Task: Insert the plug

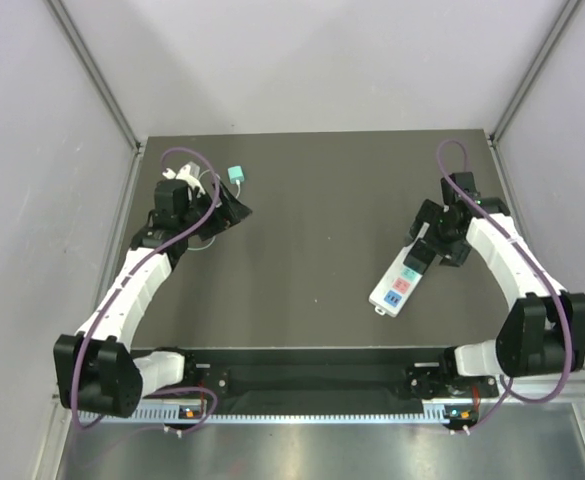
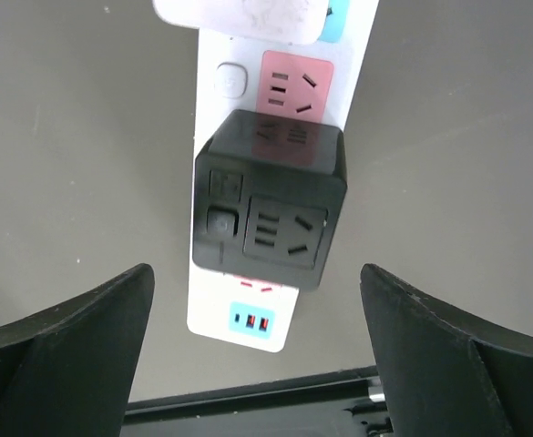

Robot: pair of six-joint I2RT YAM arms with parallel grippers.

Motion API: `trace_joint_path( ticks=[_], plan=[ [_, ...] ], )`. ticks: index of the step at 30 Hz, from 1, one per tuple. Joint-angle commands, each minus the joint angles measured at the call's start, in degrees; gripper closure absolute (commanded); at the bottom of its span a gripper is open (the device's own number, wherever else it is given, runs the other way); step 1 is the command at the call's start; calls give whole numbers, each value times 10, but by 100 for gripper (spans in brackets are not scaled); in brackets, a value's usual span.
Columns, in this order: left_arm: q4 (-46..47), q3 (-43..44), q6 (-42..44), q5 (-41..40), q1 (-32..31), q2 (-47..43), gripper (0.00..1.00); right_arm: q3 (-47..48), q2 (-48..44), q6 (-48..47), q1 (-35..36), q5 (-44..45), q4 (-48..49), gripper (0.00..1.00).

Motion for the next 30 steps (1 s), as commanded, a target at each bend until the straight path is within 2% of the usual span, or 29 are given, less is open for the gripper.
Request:
trace_joint_path(
  ticks=[1, 3, 5, 9, 13, 18, 22, 25, 30],
  plan=[
    [22, 16, -12, -4, -3, 15, 12, 23, -50, -24, 9, 12, -16, 7],
    [39, 24, -23, 21, -3, 35, 13, 14, -86, -50, 17, 10, -9, 6],
    [24, 52, -14, 11, -3, 58, 13, -1, -114, -78, 18, -5, -1, 6],
    [-4, 104, 18, -74, -3, 106, 13, -35, -214, -115, 20, -38, 27, 6],
    [-2, 155, 43, -168, 1, 198, 13, -92, -291, -113, 20, -68, 69, 7],
    [-30, 264, 60, -181, 10, 335, 16, -132, -353, -98, 20, -103, 111, 7],
    [-87, 407, 119, -181, 9, 478, 21, -145, -364, -108, 20, -127, 126, 7],
    [-123, 476, 139, -213, 9, 544, 25, -131, -356, -121, 20, -127, 125, 7],
    [-143, 534, 172, -240, 9, 600, 26, -119, -327, -120, 20, -140, 136, 7]
  ],
)
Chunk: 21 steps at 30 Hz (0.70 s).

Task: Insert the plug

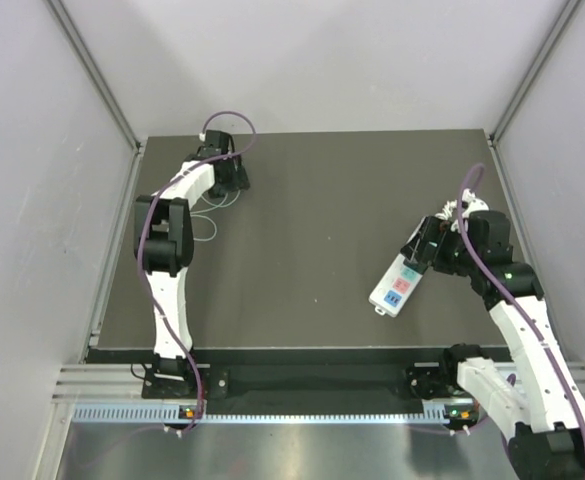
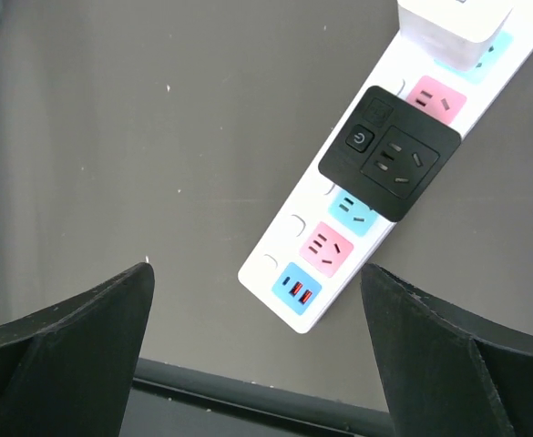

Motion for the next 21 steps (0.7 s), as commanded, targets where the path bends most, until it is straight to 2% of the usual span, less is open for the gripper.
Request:
trace_joint_path(
  ticks=[1, 5, 11, 14, 19, 21],
  plan=[
    [-34, 53, 45, -47, 1, 23, 27, 28, 19, -9, 6, -24, 36, 7],
    [-48, 81, 60, -69, 1, 54, 28, 28, 30, -10, 6, -28, 41, 7],
    [-48, 82, 62, -56, 0, 73, 30, 39, 27, -11, 6, -14, 33, 7],
    [-51, 80, 59, -45, 0, 78, 35, 40, 20, -9, 6, -13, 29, 7],
    [-56, 46, 48, -26, -5, 61, 73, 40, 9, -5, 7, -7, 20, 7],
    [-63, 35, 40, 1, -8, 45, 81, 36, 2, 1, 6, -7, 25, 7]
  ],
)
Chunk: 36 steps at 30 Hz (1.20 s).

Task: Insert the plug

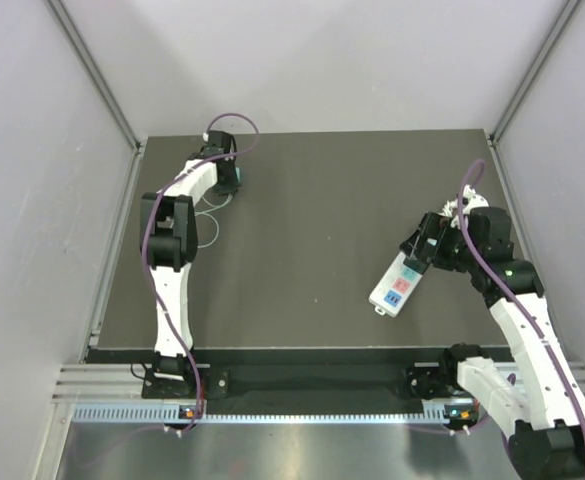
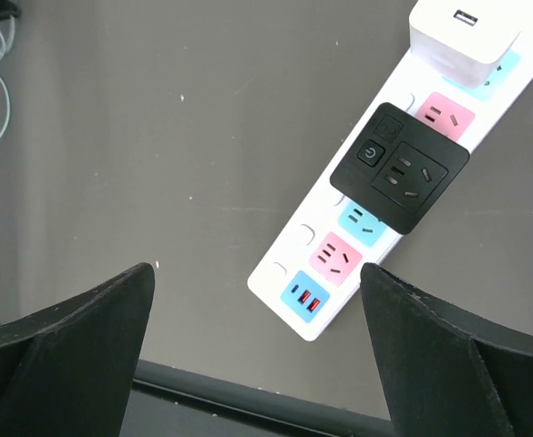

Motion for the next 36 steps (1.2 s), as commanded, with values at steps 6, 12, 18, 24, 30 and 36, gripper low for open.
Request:
trace_joint_path(
  ticks=[6, 12, 18, 24, 30, 36],
  plan=[
    [-7, -117, -38, 136, -18, -108, 100, 6, -16, 42, 6, -21, 43, 7],
    [65, -249, -77, 255, -41, -238, 100, -41, -16, 129, 14, 0, 114, 8],
    [109, -319, -122, 335, -90, -341, 100, -95, 1, 266, 90, 51, 221, 9],
    [175, -373, -165, 374, -137, -426, 100, -125, 71, 372, 211, 144, 377, 10],
    [251, -418, -241, 403, -164, -480, 100, -2, 180, 352, 264, 200, 358, 11],
    [258, -425, -241, 387, -186, -499, 100, 45, 211, 372, 286, 204, 353, 13]
  ],
)
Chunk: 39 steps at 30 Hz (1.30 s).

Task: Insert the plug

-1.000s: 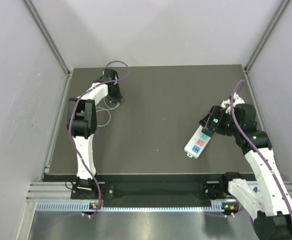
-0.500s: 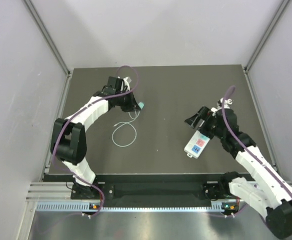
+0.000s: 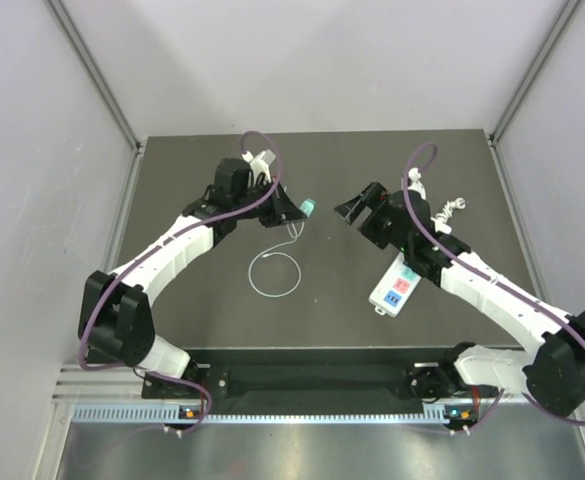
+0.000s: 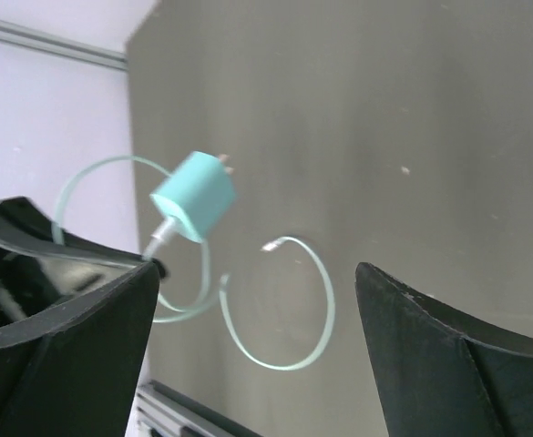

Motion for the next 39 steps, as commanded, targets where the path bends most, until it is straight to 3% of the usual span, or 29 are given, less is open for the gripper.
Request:
trace_joint_path(
  ticks=[1, 19, 27, 34, 36, 39],
  plan=[
    [52, -5, -11, 3, -12, -26, 100, 46, 10, 16, 26, 27, 22, 13],
    [27, 5, 43, -61, -70, -25, 100, 151, 152, -3, 57, -24, -10, 28],
    [25, 3, 57, -79, -82, -26, 100, 153, 170, -7, 59, -25, -7, 46],
    [26, 3, 58, -84, -90, -24, 100, 158, 182, -11, 58, -16, -12, 46],
    [25, 3, 58, -87, -91, -24, 100, 159, 186, -13, 58, -14, -9, 56],
    [27, 2, 59, -87, -93, -24, 100, 163, 193, -16, 58, -16, -13, 60]
  ],
)
